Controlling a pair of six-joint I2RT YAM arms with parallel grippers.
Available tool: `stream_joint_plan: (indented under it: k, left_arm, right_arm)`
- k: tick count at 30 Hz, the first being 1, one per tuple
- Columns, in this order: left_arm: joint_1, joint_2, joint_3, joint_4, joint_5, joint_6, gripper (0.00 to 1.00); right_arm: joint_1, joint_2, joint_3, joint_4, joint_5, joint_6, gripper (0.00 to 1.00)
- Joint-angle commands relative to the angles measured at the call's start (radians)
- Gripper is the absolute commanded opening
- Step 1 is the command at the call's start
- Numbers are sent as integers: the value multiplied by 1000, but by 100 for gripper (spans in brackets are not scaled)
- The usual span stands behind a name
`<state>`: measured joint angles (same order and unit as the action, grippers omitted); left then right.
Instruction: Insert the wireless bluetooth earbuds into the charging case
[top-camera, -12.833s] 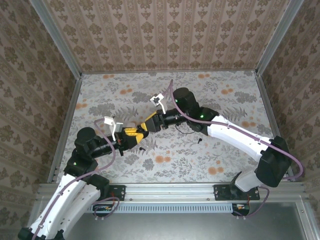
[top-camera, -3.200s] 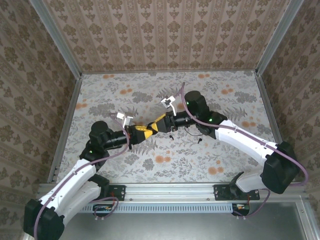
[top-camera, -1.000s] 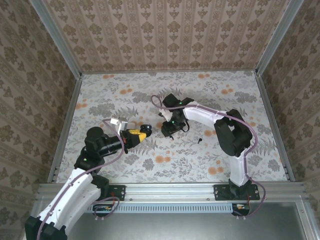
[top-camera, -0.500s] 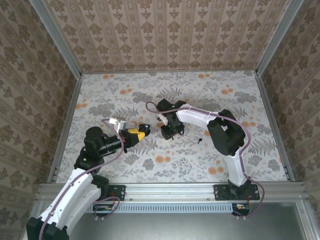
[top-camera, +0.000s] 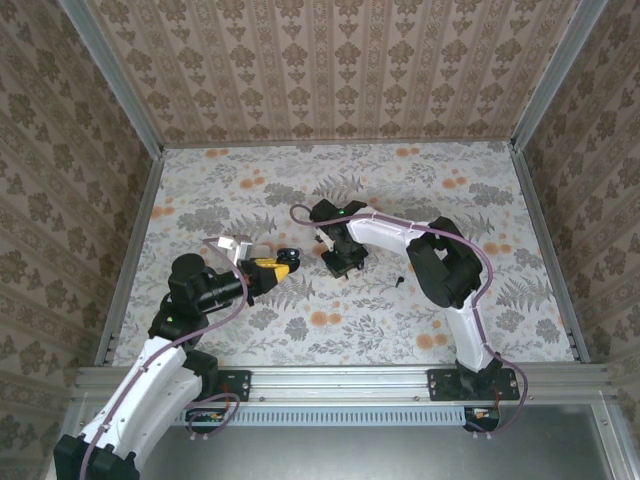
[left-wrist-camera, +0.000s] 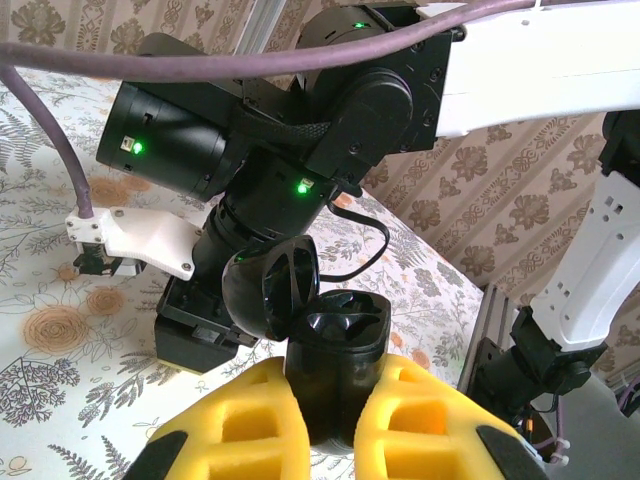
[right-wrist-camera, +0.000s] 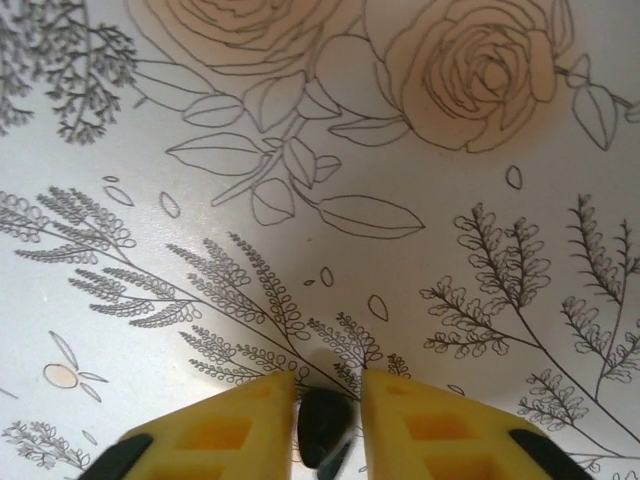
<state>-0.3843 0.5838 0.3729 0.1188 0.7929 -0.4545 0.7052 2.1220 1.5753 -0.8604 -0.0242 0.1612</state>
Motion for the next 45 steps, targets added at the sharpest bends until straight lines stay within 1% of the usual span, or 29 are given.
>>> stream_joint_plan:
  k: [1, 4, 9, 13, 18, 21, 24, 26, 29, 31, 36, 39, 45]
  left_arm:
    - [11, -15, -11, 24, 26, 14, 0]
    - [12, -16, -11, 28, 23, 13, 0]
    - [12, -13, -9, 35, 22, 11, 0]
    - [12, -4, 2, 47, 23, 8, 0]
    - [2, 37, 1, 129, 12, -27, 0]
    - [-41, 71, 1, 174, -39, -27, 0]
    - [-128, 92, 6, 192, -140, 9, 0]
    - [-184, 113, 5, 220, -243, 30, 0]
    - [-257, 174, 9, 320, -352, 42, 0]
    - [-299, 229, 31, 367, -394, 63, 0]
    - [-381, 347, 113, 397, -455, 150, 0]
    - [-388, 397, 151, 410, -457, 168, 0]
    - [-402, 460, 201, 442, -465, 183, 0]
  right_arm:
    - [13, 22, 21, -56, 22, 24, 21]
    - [14, 12, 20, -66, 27, 37, 18]
    - [12, -34, 14, -73, 70, 71, 16]
    - [5, -108, 1, -64, 112, 110, 15]
    - [-3, -229, -30, -42, 157, 153, 14]
    - [-3, -322, -55, -18, 182, 175, 13]
    - [-3, -435, -98, 33, 205, 195, 12]
    - [-3, -522, -144, 96, 211, 193, 12]
    - [-3, -645, -228, 203, 213, 196, 11]
    - [-1, -716, -267, 253, 219, 210, 11]
    - [16, -860, -316, 347, 216, 232, 11]
    - [29, -922, -362, 426, 187, 223, 10]
    - [51, -990, -432, 529, 171, 305, 9]
